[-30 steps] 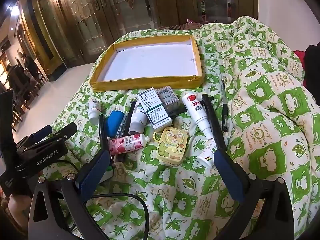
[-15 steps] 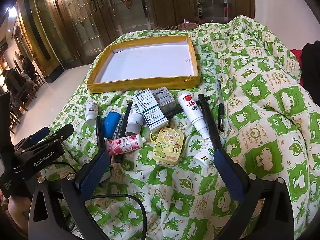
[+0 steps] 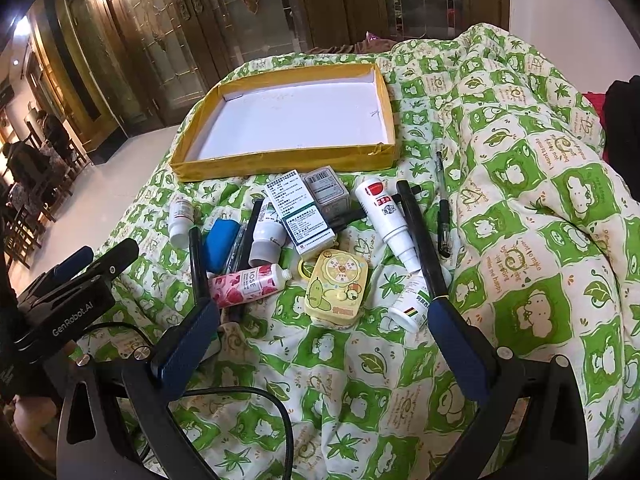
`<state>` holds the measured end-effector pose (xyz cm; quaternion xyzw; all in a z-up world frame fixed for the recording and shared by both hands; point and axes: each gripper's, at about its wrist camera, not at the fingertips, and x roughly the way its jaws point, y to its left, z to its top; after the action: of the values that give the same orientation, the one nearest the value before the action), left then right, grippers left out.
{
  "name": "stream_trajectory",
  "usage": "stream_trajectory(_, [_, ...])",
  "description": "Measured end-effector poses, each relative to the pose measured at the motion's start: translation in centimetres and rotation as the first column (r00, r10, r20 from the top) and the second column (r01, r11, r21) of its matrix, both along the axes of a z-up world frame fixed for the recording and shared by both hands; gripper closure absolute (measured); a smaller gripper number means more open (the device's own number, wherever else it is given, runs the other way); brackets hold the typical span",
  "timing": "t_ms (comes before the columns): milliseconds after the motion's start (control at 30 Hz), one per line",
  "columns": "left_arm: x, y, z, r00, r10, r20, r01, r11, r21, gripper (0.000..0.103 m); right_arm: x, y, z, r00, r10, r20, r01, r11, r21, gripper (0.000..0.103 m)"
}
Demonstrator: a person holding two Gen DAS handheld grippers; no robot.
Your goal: Organize rigid objects
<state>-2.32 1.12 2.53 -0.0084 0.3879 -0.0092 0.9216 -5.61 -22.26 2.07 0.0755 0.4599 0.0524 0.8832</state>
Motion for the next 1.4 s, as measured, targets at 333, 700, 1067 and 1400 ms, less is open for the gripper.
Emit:
stream_trajectory(333, [-0.3, -0.4, -0.3, 1.000, -0.009, 0.009, 0.009, 1.000, 0.008, 0.016, 0.1, -0.2, -0.5, 1.000, -0.005, 0.017, 0.005, 1.000, 0.008, 0.001])
stream_trajectory(700, [-0.7, -2.2, -1.0, 0.995, -0.100, -0.004, 0.100, 0.994, 0.045, 0.016, 0.6, -1.5, -0.7, 0.999, -0.044, 0.000, 0.043, 0.992, 0.117, 0.001])
stream_trajectory(1067, [0.2, -2.3, -2.1, 0.984, -0.152, -0.093, 0.152, 0.988, -0.006, 0.016, 3.1, -2.6, -0.2, 0.999, -0.013, -0.042, 0.014, 1.000, 0.014, 0.001])
stream_trajectory(1400, [0.5, -3.4, -3.5, 0.956, -0.228, -0.186, 0.225, 0.974, -0.036, 0.016, 3.6, -3.3, -0.9, 0.998, -0.021, -0.062, 0.020, 1.000, -0.009, 0.001])
